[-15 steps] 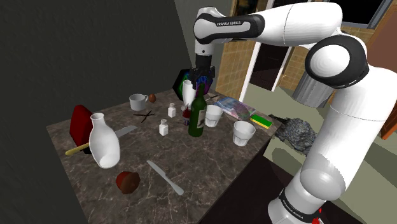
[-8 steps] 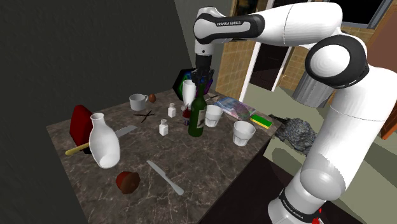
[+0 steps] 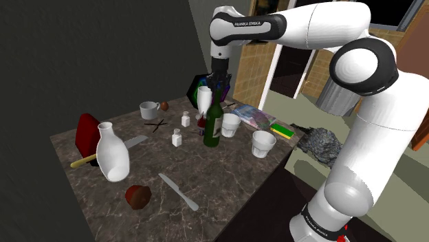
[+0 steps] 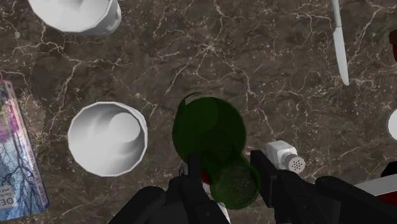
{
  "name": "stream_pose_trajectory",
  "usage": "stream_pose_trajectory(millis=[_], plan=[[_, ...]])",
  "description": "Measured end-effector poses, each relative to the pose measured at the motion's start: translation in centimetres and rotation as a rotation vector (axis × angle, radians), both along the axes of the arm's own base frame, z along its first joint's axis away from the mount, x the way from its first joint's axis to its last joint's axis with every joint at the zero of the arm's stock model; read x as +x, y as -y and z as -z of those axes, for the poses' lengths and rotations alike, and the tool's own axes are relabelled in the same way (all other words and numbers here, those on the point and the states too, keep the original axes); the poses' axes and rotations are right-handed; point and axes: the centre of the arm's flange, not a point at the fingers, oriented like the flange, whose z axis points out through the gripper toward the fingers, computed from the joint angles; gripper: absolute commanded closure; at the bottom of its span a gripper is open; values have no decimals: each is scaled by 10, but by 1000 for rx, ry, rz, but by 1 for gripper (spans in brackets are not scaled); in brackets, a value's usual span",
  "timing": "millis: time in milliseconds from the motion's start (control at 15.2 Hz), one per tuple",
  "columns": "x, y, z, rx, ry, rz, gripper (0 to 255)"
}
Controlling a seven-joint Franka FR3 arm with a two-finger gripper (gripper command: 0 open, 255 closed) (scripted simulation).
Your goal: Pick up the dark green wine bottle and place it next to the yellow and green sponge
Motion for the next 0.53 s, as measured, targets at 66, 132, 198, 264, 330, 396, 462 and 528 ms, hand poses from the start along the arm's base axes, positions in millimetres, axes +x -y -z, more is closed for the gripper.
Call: stream_pose_trajectory(millis=[66,132,198,264,330,396,462,528], plan=[[0,0,-4,0,0,0,255],[0,0,-9,0,0,0,255],[0,0,-16,0,0,0,255],[1,0,-21,0,0,0,255],[0,1,-25,0,0,0,255],[1,1,-30,0,0,0,255],[1,1,-36,0,0,0,255],[0,1,-41,0,0,0,255]])
